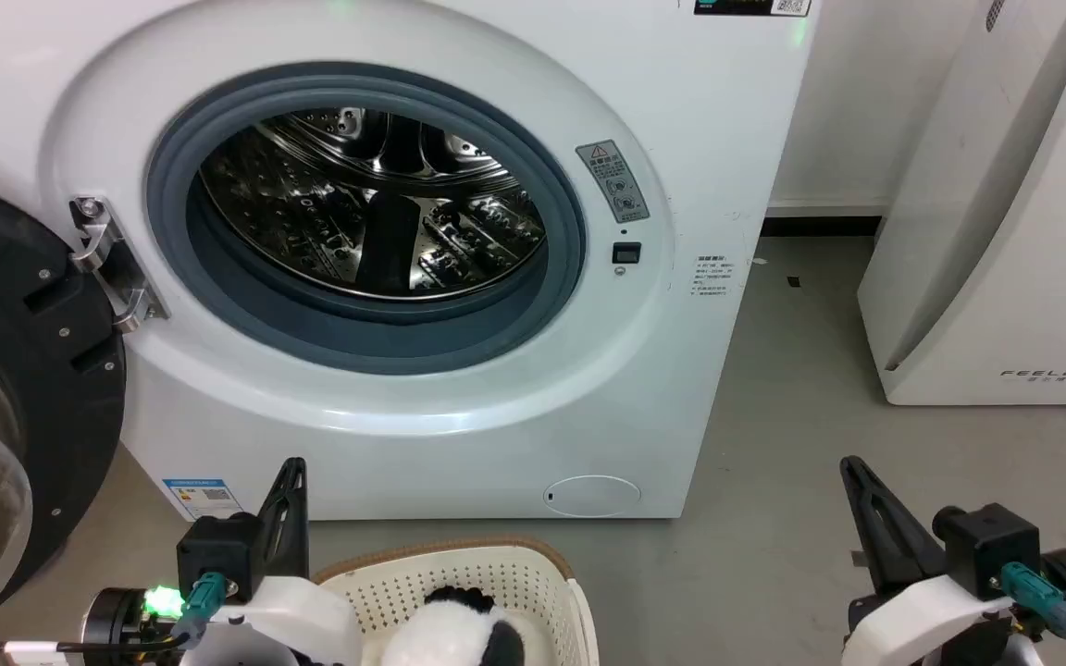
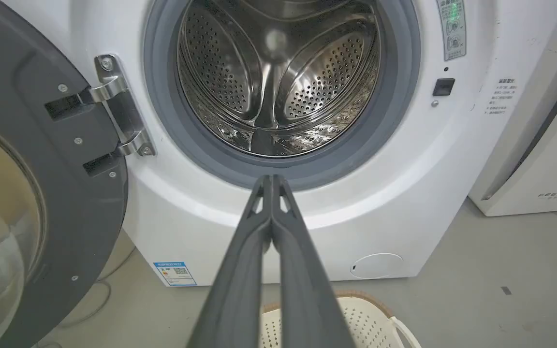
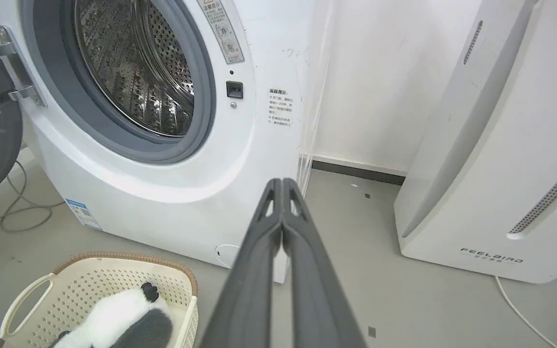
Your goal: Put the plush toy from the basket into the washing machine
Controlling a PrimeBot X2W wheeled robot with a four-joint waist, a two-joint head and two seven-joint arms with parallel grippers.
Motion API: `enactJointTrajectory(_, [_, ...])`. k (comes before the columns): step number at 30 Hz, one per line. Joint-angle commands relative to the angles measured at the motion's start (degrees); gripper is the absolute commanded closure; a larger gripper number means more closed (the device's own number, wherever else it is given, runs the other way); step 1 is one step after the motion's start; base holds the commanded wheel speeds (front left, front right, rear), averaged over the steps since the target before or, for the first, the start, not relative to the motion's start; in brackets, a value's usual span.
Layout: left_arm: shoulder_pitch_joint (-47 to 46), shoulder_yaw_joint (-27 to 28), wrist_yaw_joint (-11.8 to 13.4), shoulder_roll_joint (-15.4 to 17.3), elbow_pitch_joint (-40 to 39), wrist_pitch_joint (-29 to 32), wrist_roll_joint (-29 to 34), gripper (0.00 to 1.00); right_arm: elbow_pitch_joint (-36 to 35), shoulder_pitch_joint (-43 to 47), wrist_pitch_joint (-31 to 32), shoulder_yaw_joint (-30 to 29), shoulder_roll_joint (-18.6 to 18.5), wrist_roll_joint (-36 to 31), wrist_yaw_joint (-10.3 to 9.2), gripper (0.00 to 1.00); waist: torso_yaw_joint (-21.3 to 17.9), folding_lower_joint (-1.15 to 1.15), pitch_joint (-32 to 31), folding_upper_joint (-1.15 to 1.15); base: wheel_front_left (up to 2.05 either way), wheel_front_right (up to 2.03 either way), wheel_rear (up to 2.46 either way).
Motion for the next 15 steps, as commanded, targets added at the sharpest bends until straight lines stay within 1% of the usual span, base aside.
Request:
enactJointTrajectory(1, [-0.9, 0.1, -0.2, 0.0, -0.2, 0.0, 0.2, 1.0, -0.2, -0.8, 0.1, -0.1, 0.0, -0.4, -0.05, 1.0, 0.0, 0.0, 0.0, 0.0, 0.0, 0.0, 0.0])
enactJointTrajectory(15, [-0.9, 0.1, -0.2, 0.0, -0.2, 0.0, 0.2, 1.0, -0.2, -0.8, 0.1, -0.1, 0.0, -0.4, -0.05, 1.0, 0.0, 0.0, 0.0, 0.0, 0.0, 0.0, 0.0])
